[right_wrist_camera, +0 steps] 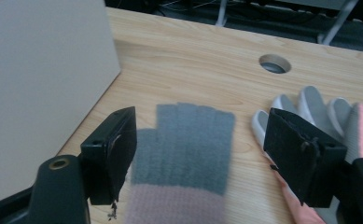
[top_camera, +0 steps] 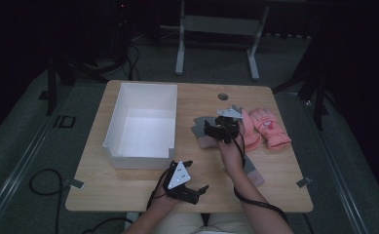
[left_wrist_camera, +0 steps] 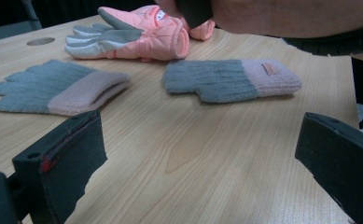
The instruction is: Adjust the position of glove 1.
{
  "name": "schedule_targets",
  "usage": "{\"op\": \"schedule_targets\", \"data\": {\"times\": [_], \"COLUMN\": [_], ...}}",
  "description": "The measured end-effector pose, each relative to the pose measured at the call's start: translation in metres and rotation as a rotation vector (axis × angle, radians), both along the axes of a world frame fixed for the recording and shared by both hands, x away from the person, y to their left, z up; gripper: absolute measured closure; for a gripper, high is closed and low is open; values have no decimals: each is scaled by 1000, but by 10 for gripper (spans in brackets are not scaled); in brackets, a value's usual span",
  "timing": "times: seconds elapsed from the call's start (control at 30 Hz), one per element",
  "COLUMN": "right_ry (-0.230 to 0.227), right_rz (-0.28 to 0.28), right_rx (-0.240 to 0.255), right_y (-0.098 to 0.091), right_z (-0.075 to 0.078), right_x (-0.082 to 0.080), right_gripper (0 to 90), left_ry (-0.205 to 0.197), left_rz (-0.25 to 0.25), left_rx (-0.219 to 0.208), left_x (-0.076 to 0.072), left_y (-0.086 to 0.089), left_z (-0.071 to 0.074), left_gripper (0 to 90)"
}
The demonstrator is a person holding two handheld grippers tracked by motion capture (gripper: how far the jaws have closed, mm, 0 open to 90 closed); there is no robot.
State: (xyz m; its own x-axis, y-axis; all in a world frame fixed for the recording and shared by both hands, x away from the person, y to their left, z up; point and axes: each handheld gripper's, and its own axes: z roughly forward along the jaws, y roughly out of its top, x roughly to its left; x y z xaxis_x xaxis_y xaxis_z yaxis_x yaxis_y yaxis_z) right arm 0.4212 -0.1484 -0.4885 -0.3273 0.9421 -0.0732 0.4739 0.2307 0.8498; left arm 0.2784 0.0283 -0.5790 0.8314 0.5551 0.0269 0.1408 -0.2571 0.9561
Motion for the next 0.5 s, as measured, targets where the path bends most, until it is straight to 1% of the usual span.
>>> {"op": "schedule_targets", "data": {"times": [0.1,0.13,0.23,0.3,0.33,0.4,0.43,0.5], "right_ry": [13,25,40,42,58,63,80,85], "right_rz": [11,16,21,18,13,11,7,4], "right_rx": [9,17,10,7,1,-5,-12,-18], "right_y": [4,10,16,17,19,20,20,21], "right_z": [-2,-5,-11,-13,-18,-20,-24,-27], "right_x": [2,5,10,11,15,17,21,23], "right_gripper": [269,280,295,301,318,321,332,339], "left_ry": [3,2,4,0,-1,1,1,-3], "left_rz": [0,-1,-1,-1,-3,-4,-4,-6], "left_rx": [-3,-6,-5,-4,-6,-6,-5,-6], "left_x": [0,0,0,0,0,0,0,0], "left_y": [0,1,0,1,1,1,1,1], "left_z": [0,0,0,0,0,0,0,0], "left_gripper": [12,12,12,12,12,12,12,12]}}
